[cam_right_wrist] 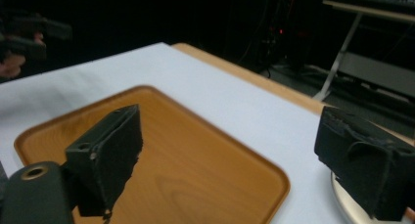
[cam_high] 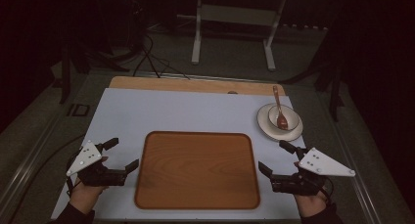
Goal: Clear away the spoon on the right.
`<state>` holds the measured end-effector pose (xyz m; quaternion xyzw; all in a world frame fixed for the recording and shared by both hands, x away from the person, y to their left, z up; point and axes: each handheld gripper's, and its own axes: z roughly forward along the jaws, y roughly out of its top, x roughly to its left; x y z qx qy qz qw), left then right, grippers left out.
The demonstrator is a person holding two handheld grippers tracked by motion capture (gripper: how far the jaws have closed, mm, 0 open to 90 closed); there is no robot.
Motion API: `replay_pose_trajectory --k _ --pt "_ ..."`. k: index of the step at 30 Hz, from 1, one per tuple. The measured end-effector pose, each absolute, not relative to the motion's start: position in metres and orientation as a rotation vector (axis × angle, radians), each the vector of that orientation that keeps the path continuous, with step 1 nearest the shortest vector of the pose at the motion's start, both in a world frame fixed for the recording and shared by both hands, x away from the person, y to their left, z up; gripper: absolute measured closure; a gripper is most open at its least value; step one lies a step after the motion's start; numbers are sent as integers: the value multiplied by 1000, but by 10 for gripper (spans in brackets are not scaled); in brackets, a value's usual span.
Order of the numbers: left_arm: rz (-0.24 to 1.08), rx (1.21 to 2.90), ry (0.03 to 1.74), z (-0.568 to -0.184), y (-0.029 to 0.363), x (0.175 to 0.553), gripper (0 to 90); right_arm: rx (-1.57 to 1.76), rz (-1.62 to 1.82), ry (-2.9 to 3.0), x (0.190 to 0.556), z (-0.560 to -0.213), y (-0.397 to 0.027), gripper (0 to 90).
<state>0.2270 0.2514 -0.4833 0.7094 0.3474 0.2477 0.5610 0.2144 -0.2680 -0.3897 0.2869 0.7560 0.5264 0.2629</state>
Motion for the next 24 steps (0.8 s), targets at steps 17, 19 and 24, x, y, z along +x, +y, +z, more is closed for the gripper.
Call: replay_pose_trajectory --k 17,19,24 --pt "561 1688 827 -488 250 230 13 743 1411 1966 265 -353 -283 107" --pt "562 1687 827 -488 250 230 12 763 1407 1946 275 -353 -285 106" --pt "544 1684 805 -488 250 231 12 842 1408 1906 297 -354 -293 107"
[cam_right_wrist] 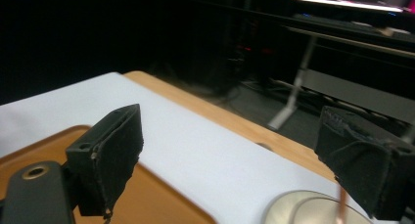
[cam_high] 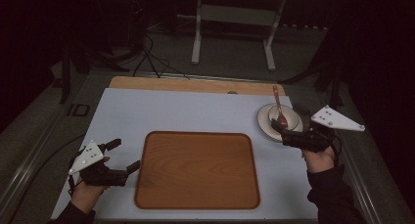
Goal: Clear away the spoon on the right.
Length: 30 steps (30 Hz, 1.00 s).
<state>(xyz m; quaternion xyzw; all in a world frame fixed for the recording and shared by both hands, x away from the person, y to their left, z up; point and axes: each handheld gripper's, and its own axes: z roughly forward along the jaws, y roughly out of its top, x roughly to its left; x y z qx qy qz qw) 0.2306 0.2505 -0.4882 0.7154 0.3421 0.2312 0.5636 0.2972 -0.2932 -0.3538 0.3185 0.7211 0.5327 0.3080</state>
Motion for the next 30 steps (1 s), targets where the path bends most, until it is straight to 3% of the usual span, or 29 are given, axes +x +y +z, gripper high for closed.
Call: replay_pose_trajectory --k 12,18,23,30 --pt "532 1692 812 -490 250 232 13 1057 1330 1876 361 -376 -319 107" --pt "529 1697 815 -491 251 233 12 1179 1298 1900 393 -395 -331 159" --pt "524 1702 817 -492 250 233 12 1220 1238 1916 413 -408 -338 288" --pt "521 1711 817 -493 250 234 12 1299 1160 1940 439 -426 -344 364"
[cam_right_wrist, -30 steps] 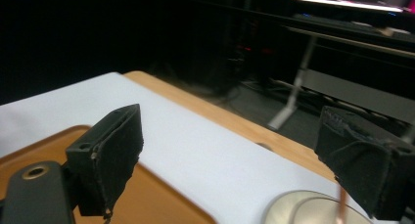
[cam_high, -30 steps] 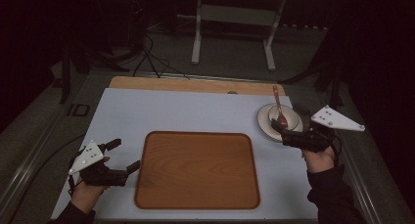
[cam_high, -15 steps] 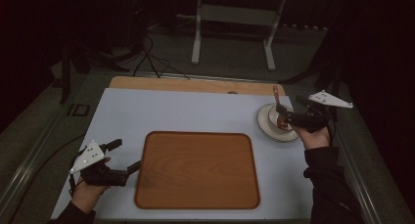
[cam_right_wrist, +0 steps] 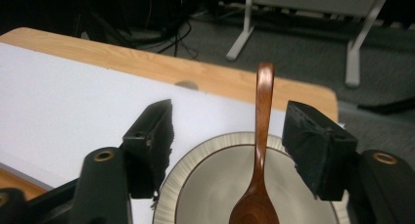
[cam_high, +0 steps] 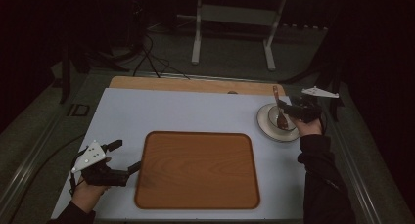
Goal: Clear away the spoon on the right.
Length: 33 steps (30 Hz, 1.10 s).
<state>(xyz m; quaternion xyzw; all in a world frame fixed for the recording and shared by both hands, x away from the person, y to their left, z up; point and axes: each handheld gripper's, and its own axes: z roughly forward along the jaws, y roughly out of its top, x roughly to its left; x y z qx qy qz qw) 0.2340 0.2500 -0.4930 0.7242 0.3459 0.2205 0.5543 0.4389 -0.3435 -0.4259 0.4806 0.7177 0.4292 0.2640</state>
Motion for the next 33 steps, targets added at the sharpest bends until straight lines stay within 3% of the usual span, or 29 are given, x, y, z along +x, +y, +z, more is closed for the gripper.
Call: replay_pose_trajectory --k 21,33 --pt "516 1692 830 -495 252 234 12 1472 995 1977 502 -461 -341 420" --pt "516 1695 831 -495 252 234 12 1519 907 2006 515 -473 -339 562"
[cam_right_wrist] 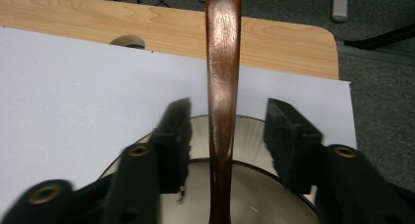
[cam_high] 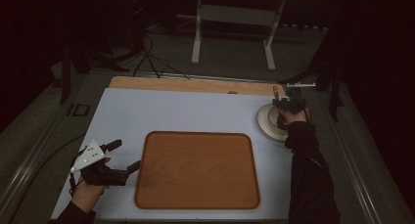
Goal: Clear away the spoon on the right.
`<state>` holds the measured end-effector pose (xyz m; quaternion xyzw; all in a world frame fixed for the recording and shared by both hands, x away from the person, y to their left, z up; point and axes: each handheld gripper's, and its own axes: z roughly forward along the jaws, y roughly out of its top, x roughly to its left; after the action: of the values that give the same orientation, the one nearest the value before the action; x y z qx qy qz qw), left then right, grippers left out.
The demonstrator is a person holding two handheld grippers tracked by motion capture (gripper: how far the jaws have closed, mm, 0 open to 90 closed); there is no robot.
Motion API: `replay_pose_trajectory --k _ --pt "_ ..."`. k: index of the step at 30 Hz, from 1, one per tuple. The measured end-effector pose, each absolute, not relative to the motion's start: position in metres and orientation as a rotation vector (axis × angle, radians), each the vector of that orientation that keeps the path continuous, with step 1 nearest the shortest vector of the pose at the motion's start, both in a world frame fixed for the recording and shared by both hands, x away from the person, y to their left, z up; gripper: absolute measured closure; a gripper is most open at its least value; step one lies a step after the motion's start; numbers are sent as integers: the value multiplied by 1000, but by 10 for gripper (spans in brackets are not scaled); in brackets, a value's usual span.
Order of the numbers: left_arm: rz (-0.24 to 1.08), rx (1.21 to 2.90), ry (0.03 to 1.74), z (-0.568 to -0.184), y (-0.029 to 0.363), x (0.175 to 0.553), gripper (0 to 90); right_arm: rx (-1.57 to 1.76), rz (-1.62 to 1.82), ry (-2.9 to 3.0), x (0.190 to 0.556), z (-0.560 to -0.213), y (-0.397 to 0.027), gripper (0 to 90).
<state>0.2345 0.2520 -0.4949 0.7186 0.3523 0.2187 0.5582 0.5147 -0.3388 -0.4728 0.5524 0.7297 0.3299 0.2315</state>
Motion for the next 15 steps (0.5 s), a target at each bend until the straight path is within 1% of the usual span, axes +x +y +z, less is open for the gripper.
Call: replay_pose_trajectory --k 3,5,9,11,15 --pt "515 1696 831 -495 252 235 12 1512 897 2011 516 -473 -337 653" --pt "514 1695 830 -495 252 235 12 1515 888 2012 516 -473 -337 660" --pt "511 1695 833 -496 252 235 12 1510 858 2033 517 -474 -335 725" --pt "513 1698 830 -495 251 235 12 1511 861 2028 517 -474 -335 776" --pt "514 1699 826 -495 251 234 12 1505 878 2004 514 -471 -335 784"
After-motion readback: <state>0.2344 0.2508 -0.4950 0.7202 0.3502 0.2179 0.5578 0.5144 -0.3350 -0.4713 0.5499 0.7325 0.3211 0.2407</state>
